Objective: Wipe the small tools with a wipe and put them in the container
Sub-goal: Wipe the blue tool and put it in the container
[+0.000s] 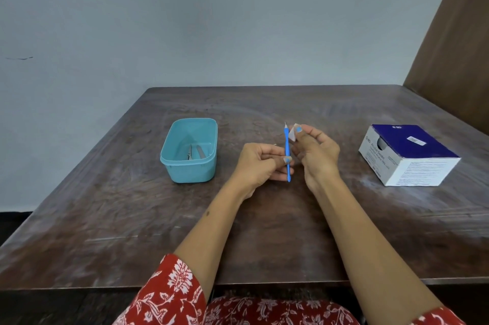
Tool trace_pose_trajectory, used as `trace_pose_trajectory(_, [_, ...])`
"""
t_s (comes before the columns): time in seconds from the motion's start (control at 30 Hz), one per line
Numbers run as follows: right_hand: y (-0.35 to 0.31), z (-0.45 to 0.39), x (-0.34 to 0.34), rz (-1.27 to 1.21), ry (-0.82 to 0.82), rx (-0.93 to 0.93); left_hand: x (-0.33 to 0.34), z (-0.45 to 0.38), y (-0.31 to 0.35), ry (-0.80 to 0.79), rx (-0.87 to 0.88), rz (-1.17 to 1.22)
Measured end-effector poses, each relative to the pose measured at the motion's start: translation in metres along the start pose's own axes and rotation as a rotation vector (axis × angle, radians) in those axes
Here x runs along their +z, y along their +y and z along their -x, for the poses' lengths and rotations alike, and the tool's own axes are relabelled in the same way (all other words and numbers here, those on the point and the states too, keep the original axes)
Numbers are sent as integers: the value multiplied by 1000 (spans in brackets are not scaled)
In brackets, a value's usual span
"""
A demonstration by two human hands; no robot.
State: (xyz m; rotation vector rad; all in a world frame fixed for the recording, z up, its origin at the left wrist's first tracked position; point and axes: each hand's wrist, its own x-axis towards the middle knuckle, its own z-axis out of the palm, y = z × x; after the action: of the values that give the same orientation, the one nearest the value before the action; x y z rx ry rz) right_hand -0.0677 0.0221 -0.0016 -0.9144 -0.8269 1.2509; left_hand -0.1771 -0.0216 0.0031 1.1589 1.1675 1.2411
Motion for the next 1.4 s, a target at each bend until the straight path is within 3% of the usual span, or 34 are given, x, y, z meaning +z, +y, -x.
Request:
trace_pose_trajectory(0.6, [-2, 4, 1, 60, -179, 77, -3, 0, 1, -2, -6, -26])
trace_pose_trajectory(1.4, [-4, 3, 2, 164, 35, 2, -4, 2, 1, -117, -63, -75])
